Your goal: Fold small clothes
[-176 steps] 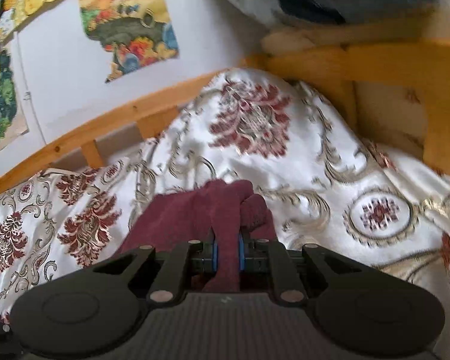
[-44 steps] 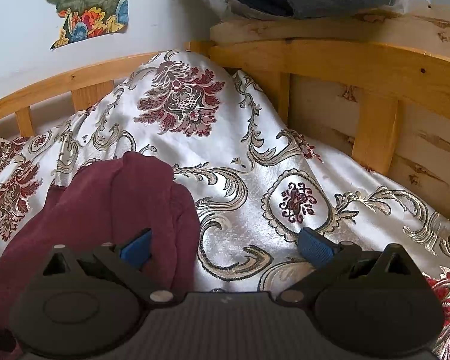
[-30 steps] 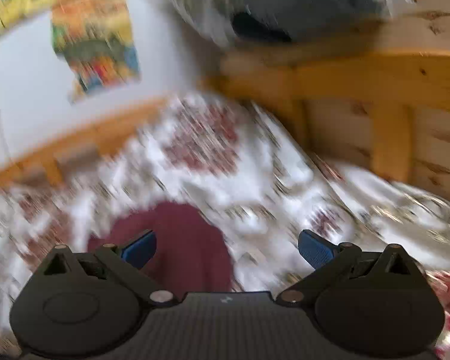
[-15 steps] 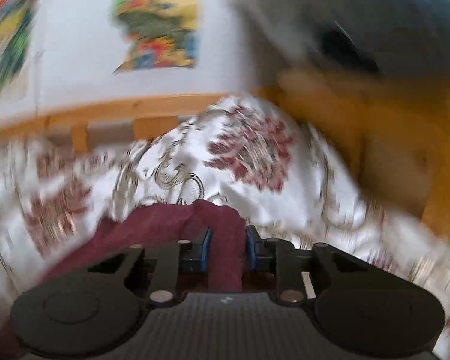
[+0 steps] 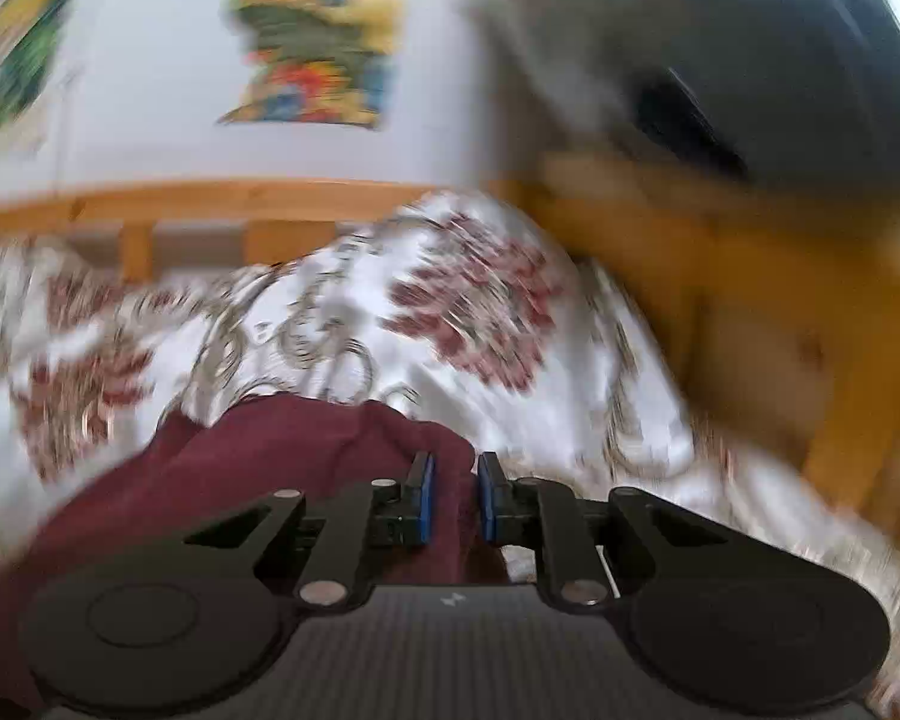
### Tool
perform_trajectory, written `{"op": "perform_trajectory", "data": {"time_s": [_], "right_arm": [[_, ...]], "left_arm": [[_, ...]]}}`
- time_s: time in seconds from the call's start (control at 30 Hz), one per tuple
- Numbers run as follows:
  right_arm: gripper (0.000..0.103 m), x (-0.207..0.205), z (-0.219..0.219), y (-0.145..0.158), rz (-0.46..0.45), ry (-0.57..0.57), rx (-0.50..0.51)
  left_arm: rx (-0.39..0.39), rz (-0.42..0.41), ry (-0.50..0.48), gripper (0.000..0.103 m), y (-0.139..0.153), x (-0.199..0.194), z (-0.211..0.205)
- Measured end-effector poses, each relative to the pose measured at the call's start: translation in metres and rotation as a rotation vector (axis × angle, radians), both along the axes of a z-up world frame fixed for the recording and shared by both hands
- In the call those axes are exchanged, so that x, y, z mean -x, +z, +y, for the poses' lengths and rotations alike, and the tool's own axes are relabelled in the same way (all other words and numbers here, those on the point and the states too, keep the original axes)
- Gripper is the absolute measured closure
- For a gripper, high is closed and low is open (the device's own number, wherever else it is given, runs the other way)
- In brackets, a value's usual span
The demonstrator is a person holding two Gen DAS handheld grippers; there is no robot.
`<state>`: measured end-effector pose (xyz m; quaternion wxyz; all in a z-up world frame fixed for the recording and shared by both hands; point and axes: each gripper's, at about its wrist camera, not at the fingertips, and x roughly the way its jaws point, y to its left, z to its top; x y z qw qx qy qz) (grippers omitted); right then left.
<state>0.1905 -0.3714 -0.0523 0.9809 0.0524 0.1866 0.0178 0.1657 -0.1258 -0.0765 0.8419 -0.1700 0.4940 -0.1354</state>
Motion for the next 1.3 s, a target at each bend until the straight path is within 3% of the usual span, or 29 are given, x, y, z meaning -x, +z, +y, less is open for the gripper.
{"op": "perform_trajectory", "data": {"time_s": [0.07, 0.2, 0.33, 0.5, 0.67, 0.9, 1.3], "right_arm": [[0.085, -0.002, -0.009, -0.003, 0.022, -0.004, -0.083], [0.079, -0.005, -0.013, -0.004, 0.041, -0.003, -0.115], [0.055, -0.008, -0.032, -0.008, 0.06, -0.014, -0.25], [0.038, -0.014, -0.057, -0.021, 0.097, 0.02, -0.477], [0.02, -0.016, -0.056, -0.021, 0.093, 0.061, -0.493], [0.02, -0.017, -0.051, -0.021, 0.091, 0.045, -0.454], [0.025, -0.015, -0.06, -0.025, 0.084, 0.043, -0.512]], "left_arm": [[0.0, 0.0, 0.0, 0.0, 0.0, 0.0, 0.0], [0.006, 0.002, -0.002, 0.001, 0.0, 0.0, 0.001], [0.007, 0.004, -0.006, 0.001, -0.001, -0.001, 0.001], [0.004, 0.003, -0.004, 0.0, -0.001, -0.001, 0.0], [0.005, 0.005, -0.002, 0.0, -0.001, -0.001, 0.0], [0.004, 0.004, -0.002, 0.001, -0.001, -0.001, 0.0], [0.004, 0.002, -0.002, 0.0, -0.001, 0.0, 0.001]]}}
